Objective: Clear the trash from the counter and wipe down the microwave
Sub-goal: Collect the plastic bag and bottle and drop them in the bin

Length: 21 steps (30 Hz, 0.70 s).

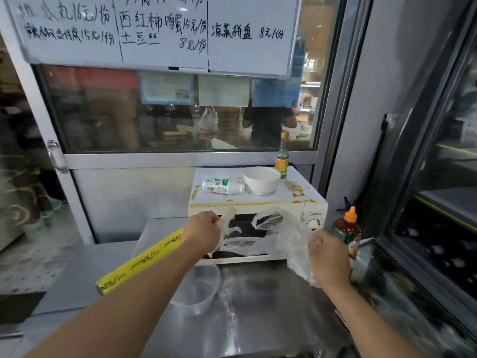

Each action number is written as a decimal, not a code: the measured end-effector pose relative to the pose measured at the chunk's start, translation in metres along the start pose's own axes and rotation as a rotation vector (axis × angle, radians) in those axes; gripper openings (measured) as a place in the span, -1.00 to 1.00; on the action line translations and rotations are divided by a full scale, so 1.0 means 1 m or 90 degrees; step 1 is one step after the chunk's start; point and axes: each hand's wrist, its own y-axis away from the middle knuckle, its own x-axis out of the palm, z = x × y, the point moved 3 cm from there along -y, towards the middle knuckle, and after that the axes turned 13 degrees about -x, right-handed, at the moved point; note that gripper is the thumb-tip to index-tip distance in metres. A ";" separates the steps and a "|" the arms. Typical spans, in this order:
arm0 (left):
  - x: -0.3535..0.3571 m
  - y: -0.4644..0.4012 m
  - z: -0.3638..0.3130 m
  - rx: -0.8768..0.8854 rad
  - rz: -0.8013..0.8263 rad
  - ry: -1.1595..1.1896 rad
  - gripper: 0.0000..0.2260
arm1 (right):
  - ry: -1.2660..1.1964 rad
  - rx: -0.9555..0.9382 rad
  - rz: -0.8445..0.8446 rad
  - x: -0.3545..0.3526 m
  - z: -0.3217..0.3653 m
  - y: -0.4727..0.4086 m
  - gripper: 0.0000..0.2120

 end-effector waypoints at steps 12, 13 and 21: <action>-0.028 -0.072 -0.010 0.057 -0.024 -0.029 -0.74 | 0.033 0.041 -0.171 0.014 0.035 -0.035 -0.86; -0.028 -0.079 -0.012 0.065 -0.027 -0.040 -0.74 | 0.040 0.044 -0.183 0.019 0.036 -0.038 -0.87; -0.017 -0.145 -0.026 0.117 -0.041 -0.032 -0.79 | 0.073 0.088 -0.237 0.049 0.040 -0.059 -0.91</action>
